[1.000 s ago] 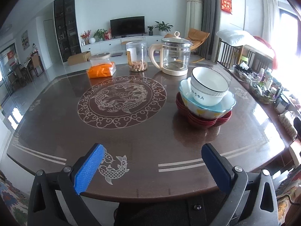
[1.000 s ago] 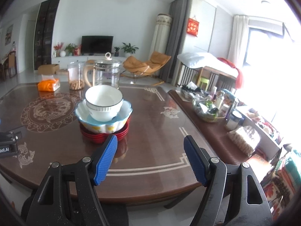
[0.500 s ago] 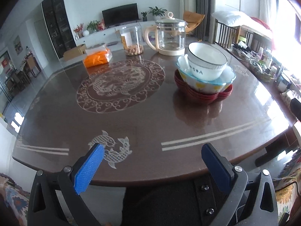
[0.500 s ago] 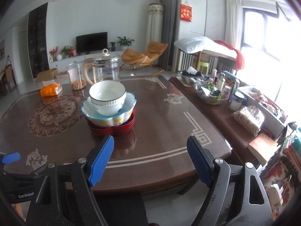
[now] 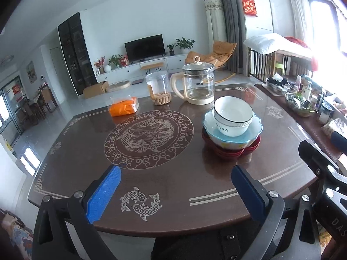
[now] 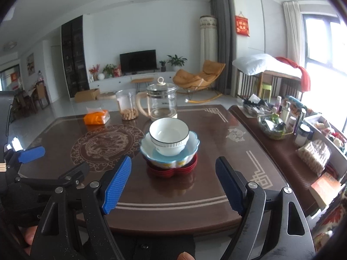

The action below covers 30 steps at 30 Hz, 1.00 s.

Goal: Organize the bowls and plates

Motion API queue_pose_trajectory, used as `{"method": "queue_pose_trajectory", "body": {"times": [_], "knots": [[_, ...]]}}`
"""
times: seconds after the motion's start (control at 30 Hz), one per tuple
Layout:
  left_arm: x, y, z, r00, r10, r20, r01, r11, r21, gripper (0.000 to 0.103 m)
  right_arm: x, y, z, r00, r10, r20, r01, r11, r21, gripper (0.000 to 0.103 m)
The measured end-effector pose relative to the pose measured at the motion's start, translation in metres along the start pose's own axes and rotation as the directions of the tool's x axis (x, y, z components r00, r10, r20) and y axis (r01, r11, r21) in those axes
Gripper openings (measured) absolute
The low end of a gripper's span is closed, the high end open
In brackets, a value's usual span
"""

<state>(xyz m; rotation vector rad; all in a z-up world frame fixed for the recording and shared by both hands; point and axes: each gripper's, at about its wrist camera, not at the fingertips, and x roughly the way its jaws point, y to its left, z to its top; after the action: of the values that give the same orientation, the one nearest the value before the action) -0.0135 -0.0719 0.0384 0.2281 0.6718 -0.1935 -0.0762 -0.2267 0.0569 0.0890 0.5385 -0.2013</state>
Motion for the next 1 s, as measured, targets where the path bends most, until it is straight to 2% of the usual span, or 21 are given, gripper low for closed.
{"method": "queue_pose_trajectory", "body": {"times": [0.07,0.23,0.3,0.37,0.47,0.57,0.83,1.0], "knots": [[0.006,0.003,-0.003,0.998,-0.050,-0.042,0.050,0.999,-0.010,0.101,0.009,-0.006,-0.004,0.999,-0.005,-0.043,0.006,1.000,0.014,0.083],[0.010,0.010,-0.004,0.999,0.003,-0.032,-0.004,0.999,-0.035,0.101,0.014,-0.024,-0.008,0.998,-0.028,-0.063,0.034,0.995,0.096,0.083],[0.011,0.013,-0.004,0.999,-0.002,-0.039,0.000,0.999,-0.054,0.101,0.019,-0.027,-0.008,0.994,-0.058,-0.096,0.067,0.992,0.102,0.083],[0.014,0.016,-0.008,0.998,-0.010,-0.062,0.005,0.997,-0.078,0.101,0.023,-0.028,-0.011,0.991,-0.048,-0.128,0.062,0.992,0.109,0.083],[0.020,0.017,-0.015,0.995,-0.019,-0.094,0.010,0.996,-0.094,0.101,0.029,-0.022,-0.016,0.986,-0.040,-0.165,0.056,0.994,0.096,0.083],[0.024,0.019,-0.019,0.994,-0.016,-0.109,0.005,0.995,-0.101,0.101,0.031,-0.011,-0.017,0.986,-0.038,-0.164,0.048,0.997,0.059,0.083],[0.037,0.020,-0.023,0.991,-0.009,-0.132,-0.005,0.994,-0.105,0.101,0.044,0.002,-0.016,0.980,-0.075,-0.187,0.077,0.997,0.000,0.083],[0.046,0.014,-0.024,0.988,-0.031,-0.151,0.017,0.995,-0.098,0.101,0.046,0.001,-0.020,0.975,-0.109,-0.193,0.108,0.994,-0.017,0.083]]}}
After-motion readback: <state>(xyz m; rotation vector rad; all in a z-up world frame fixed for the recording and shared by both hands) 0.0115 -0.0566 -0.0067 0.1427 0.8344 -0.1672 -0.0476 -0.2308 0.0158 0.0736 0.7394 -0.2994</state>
